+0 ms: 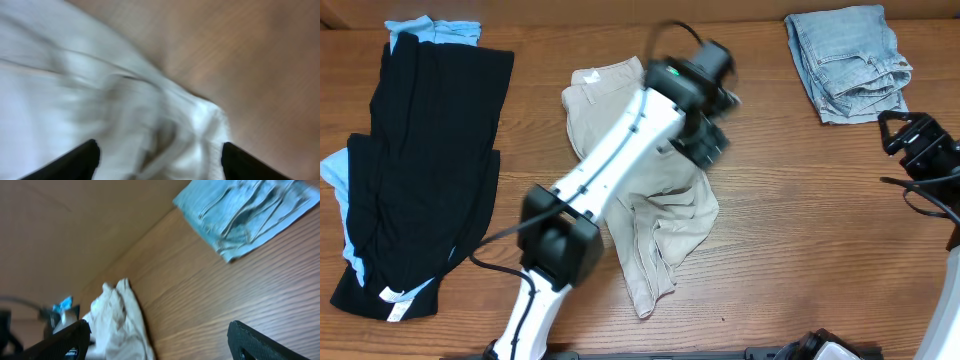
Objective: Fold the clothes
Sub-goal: 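Drag the beige shorts rightward off the stack to table center, then release the shorts and lift the left gripper back to the stack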
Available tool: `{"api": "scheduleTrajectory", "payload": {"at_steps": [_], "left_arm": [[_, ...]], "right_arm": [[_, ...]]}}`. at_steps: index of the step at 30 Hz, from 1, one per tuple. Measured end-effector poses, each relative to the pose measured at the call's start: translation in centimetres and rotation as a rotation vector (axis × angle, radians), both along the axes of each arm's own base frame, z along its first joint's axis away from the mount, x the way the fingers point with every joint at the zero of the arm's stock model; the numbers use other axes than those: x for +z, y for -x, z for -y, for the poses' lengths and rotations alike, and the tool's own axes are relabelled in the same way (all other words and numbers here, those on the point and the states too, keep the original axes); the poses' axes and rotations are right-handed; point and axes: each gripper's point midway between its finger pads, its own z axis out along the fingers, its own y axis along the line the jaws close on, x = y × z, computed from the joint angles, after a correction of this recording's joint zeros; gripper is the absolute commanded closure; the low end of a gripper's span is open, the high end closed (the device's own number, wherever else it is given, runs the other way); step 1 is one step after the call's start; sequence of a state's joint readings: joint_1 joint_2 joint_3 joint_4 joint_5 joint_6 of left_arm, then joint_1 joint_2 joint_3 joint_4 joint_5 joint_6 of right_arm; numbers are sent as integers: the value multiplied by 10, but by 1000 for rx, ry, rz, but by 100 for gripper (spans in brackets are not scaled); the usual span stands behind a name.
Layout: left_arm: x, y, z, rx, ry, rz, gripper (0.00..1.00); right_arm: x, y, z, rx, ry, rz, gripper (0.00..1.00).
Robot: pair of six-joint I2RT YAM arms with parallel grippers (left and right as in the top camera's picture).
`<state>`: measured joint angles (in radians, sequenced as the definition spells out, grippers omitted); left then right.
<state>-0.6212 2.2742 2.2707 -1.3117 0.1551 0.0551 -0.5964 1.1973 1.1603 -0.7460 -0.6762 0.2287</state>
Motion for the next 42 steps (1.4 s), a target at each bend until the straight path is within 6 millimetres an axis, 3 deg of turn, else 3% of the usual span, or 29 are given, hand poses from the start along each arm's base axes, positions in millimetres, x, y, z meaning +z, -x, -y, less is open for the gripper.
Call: {"api": "scheduleTrajectory", "payload": {"at_steps": [4, 7, 11, 15, 20, 25, 29, 32, 35, 42], "left_arm": [[0, -40, -38, 138, 7, 40, 40], [-6, -60, -57, 226, -14, 60, 40], [-34, -74, -59, 270, -38, 55, 36], [-66, -79, -54, 273, -59, 32, 39], [-89, -75, -52, 274, -93, -1, 55], [-91, -76, -55, 281, -114, 7, 96], [-92, -72, -63, 293, -146, -8, 96], [-85, -62, -76, 300, -189, -47, 96], [-64, -55, -91, 314, -231, -73, 96], [-3, -57, -155, 413, -328, -44, 96]], "right_arm": [[-5, -1, -19, 53, -3, -24, 9], [-6, -4, -31, 88, 3, -30, 9], [-10, -7, -45, 130, 12, -40, 9], [-12, -9, -51, 149, 19, -48, 9], [-16, -8, -52, 141, 27, -67, 9], [-19, -6, -49, 125, 35, -87, 9], [-20, -6, -48, 120, 40, -90, 9], [-20, -6, -47, 117, 41, -93, 9], [-21, -6, -49, 121, 43, -94, 9], [-34, -17, -85, 235, 36, -125, 10]]}}
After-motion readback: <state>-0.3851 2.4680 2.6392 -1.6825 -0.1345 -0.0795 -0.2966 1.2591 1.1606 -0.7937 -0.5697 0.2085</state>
